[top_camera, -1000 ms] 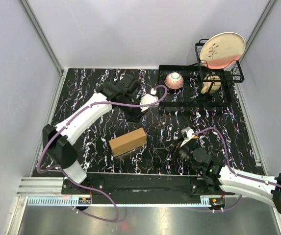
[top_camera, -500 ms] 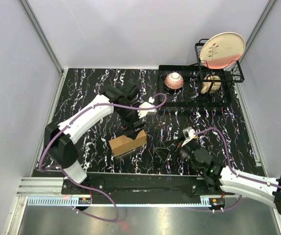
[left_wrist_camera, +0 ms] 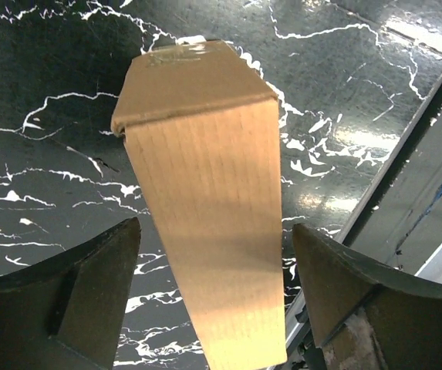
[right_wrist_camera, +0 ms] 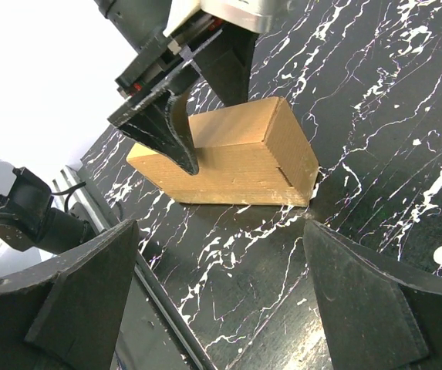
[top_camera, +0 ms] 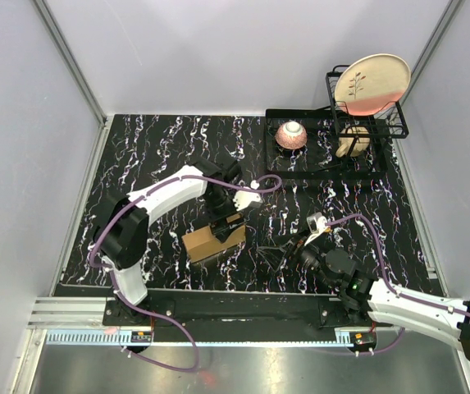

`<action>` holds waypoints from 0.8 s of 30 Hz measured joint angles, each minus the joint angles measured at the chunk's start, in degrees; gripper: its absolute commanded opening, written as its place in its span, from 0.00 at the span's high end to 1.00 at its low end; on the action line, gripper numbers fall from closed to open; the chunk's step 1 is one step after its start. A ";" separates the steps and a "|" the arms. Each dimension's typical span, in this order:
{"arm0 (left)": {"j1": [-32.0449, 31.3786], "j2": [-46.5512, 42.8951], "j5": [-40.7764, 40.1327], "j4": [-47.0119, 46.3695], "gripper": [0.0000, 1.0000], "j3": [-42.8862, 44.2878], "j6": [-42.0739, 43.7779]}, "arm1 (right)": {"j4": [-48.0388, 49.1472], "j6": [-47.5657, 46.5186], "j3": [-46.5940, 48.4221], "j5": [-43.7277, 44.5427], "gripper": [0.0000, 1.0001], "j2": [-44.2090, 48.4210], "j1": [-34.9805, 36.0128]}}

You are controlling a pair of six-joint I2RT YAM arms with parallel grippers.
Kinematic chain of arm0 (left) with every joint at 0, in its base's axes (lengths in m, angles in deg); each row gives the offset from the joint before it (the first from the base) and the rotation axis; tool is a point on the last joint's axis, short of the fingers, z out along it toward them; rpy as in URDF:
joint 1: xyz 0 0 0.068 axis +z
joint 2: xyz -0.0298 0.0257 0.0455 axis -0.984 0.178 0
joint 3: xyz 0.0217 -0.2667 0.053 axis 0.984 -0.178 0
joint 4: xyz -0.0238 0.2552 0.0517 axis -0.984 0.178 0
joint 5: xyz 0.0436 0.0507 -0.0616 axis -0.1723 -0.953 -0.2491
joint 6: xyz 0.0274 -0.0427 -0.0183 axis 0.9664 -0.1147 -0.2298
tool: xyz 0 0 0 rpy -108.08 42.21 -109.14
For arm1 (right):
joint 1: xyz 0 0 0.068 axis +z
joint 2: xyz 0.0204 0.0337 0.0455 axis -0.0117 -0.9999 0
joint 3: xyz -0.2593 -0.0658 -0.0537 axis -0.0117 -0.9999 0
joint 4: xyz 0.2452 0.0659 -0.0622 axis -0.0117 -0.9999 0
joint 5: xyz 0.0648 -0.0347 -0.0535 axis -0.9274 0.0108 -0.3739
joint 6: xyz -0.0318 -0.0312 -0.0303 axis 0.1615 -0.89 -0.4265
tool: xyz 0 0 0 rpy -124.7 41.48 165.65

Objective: Unpack the express box
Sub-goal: Pick up the express box from the center of the board.

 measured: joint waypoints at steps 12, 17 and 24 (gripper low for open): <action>-2.14 4.61 -3.02 -2.16 0.73 1.51 -0.26 | -0.02 0.31 0.00 0.33 0.07 0.22 0.00; -3.04 5.16 -3.72 -1.88 0.84 2.67 -0.11 | -0.02 0.31 0.00 0.72 0.07 0.20 0.00; -3.39 4.61 -0.81 2.56 0.89 14.53 -0.59 | -0.22 0.15 0.00 1.38 0.03 0.04 0.00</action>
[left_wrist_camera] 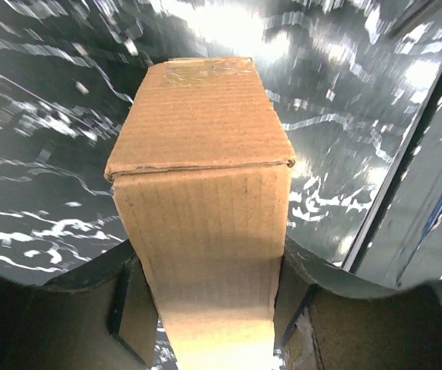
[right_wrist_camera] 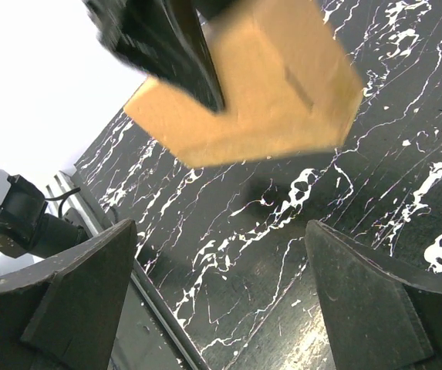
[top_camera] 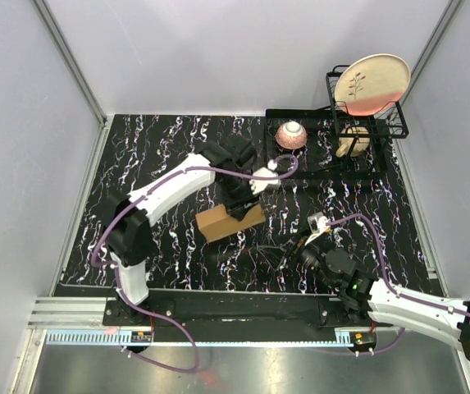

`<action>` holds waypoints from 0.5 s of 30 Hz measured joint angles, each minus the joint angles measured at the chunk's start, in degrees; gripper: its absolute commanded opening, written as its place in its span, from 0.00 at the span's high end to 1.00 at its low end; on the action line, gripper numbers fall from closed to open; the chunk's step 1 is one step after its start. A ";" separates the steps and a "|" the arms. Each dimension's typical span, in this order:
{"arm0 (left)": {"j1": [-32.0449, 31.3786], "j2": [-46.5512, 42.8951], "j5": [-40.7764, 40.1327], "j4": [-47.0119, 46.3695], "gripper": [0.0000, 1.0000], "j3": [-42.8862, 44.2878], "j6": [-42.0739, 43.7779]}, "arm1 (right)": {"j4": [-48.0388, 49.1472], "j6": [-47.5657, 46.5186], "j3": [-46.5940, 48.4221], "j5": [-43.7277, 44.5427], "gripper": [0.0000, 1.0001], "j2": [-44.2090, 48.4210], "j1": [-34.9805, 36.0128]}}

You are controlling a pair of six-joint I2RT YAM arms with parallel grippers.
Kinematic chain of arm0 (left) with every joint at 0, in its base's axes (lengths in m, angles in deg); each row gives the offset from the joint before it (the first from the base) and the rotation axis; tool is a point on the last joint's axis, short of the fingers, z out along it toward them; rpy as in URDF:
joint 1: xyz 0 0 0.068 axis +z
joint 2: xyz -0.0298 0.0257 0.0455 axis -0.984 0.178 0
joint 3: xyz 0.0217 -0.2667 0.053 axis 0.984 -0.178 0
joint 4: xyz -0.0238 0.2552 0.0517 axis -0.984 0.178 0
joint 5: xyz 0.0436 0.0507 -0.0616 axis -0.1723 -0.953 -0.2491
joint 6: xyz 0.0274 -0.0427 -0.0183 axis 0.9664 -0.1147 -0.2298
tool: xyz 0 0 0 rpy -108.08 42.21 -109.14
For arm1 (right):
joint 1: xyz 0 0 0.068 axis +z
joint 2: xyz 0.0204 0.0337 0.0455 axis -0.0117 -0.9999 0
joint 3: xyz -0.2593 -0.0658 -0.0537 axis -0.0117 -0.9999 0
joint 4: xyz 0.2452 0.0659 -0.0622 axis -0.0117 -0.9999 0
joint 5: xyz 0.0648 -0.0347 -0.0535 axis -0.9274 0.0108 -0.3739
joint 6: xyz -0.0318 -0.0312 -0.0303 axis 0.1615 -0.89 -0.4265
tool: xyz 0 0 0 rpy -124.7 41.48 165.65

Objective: Unpack the express box
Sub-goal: Pick up the express box from the center of the board, then adjust the express box at the center of the board.

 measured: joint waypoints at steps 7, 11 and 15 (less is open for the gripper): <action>6.32 -15.93 16.17 -7.93 0.93 0.48 -3.37 | -0.52 -3.26 0.33 0.22 0.00 1.09 0.00; 10.43 -28.37 23.39 -12.41 0.94 -5.95 -5.95 | -1.49 -7.78 3.89 -1.18 0.00 0.00 -0.04; 10.80 -31.08 33.20 -14.08 0.94 -6.43 -9.29 | 1.62 -11.34 7.91 -4.15 0.00 -2.23 -0.04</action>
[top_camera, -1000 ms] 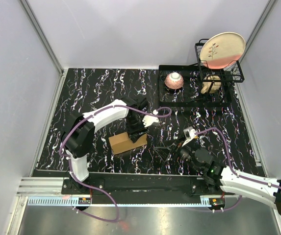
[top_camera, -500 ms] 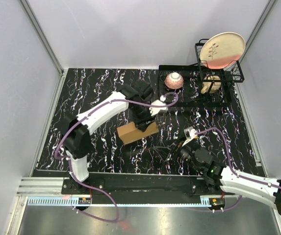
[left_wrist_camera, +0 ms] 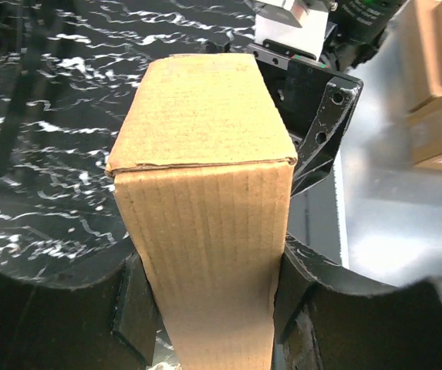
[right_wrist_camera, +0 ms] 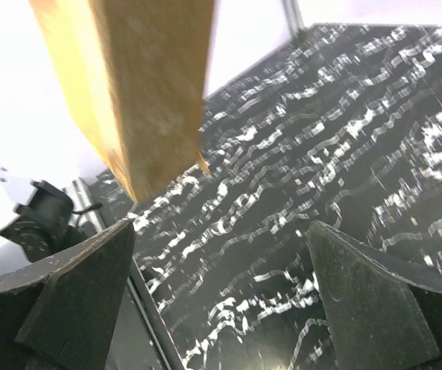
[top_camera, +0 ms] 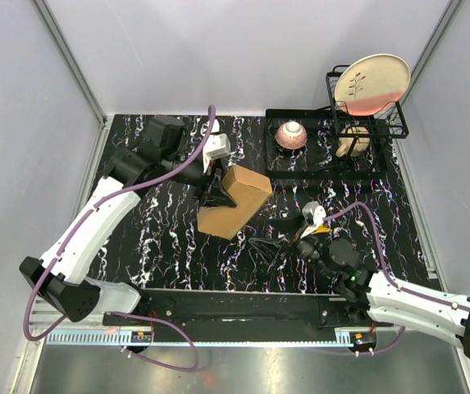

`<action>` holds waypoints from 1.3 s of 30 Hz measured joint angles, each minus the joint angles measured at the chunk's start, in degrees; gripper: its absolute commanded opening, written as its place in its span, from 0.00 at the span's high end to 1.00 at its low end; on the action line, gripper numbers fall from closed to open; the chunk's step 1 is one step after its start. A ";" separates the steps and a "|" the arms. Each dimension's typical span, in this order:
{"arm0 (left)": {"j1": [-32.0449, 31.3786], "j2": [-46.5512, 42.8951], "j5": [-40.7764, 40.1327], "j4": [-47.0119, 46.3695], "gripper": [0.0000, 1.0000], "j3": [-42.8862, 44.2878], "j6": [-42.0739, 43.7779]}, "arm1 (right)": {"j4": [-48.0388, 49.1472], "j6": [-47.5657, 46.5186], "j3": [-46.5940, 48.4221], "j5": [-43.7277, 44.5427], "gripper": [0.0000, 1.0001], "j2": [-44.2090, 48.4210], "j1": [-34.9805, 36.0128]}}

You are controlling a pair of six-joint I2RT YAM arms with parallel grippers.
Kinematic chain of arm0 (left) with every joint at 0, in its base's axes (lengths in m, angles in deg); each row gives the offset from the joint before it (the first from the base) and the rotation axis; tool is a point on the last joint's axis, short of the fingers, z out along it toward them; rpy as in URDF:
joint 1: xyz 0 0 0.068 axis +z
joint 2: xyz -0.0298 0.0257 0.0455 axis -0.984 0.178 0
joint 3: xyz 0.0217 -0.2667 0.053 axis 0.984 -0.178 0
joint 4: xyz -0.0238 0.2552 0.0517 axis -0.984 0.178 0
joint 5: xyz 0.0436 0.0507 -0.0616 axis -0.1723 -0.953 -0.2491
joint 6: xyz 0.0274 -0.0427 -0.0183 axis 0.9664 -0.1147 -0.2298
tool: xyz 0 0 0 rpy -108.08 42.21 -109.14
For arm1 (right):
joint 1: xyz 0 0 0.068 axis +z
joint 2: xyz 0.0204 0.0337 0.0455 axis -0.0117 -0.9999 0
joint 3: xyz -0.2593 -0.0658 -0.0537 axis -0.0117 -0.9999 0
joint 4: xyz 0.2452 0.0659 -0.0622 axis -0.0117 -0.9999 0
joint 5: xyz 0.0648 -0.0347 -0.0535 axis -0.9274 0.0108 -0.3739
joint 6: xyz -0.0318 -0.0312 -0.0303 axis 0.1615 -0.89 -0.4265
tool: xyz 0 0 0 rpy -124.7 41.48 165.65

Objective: Unpack the express box
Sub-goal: Adjust the express box at the center of the board.

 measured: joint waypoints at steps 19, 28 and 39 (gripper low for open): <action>1.70 -5.86 19.15 -13.75 0.91 -6.36 -17.09 | 12.68 -2.08 11.58 -15.54 0.01 -6.40 0.00; 1.33 -6.12 20.72 -16.46 0.90 -9.22 -19.89 | 17.97 -1.16 17.33 -19.23 0.45 -15.69 0.00; 1.40 -6.21 21.40 -13.38 0.01 -6.86 -16.85 | 13.07 -0.92 19.10 -22.01 0.82 -13.75 -0.04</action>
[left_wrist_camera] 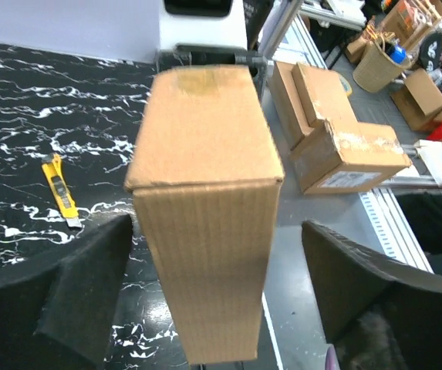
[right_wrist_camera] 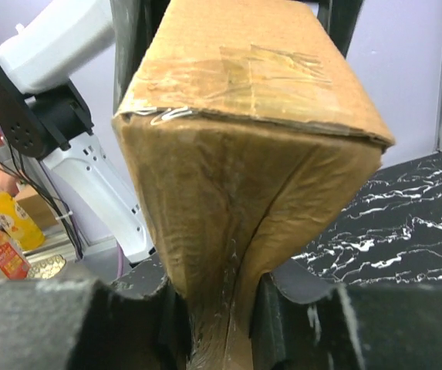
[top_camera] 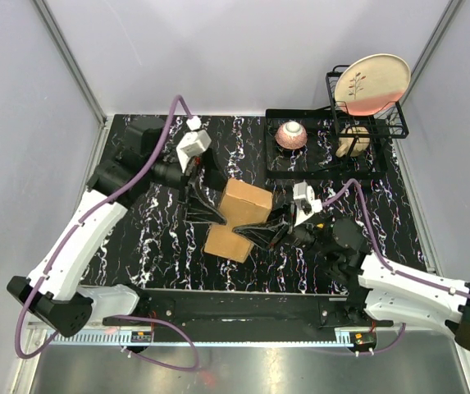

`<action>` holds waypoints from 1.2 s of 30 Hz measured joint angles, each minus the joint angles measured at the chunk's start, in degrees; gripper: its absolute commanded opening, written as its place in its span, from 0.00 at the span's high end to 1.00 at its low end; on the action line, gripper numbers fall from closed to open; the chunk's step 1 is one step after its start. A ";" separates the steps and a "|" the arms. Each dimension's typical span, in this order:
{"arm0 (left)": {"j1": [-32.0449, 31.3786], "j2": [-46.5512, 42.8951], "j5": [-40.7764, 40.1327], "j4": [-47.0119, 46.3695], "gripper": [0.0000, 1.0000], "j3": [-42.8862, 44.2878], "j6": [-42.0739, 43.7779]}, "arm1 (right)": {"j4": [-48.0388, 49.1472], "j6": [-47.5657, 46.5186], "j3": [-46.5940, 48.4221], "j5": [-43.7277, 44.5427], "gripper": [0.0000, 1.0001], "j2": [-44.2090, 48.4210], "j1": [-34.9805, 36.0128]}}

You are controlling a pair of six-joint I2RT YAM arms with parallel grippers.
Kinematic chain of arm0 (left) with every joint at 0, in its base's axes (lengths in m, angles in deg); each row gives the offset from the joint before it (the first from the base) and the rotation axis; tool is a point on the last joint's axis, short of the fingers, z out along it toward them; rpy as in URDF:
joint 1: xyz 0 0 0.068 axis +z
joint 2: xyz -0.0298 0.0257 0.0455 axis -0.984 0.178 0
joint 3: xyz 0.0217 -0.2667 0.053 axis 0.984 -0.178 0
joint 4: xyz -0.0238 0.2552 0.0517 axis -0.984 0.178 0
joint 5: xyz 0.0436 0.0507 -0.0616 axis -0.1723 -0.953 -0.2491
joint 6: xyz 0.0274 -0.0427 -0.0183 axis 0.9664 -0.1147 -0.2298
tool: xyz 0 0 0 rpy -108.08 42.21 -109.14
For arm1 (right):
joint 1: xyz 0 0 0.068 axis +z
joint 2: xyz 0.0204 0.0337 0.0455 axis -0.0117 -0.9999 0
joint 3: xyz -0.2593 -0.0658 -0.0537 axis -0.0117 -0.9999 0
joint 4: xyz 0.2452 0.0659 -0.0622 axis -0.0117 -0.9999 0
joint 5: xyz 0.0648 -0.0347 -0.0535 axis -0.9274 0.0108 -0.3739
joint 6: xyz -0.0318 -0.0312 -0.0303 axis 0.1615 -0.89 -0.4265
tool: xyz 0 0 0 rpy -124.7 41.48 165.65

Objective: Unpack the express box
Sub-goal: Adjust the express box at the center of the board.

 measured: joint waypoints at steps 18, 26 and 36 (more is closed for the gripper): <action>-1.66 -1.51 -14.56 31.80 0.01 14.19 33.97 | -35.23 -17.59 14.45 -3.26 0.66 -4.46 0.00; -1.95 2.51 -26.88 36.70 0.01 7.23 43.23 | -41.05 -21.79 15.72 -5.62 0.66 -12.26 0.07; -1.95 2.19 -31.67 37.18 0.19 3.74 47.80 | -40.85 -23.28 16.76 -5.75 0.67 -10.84 0.35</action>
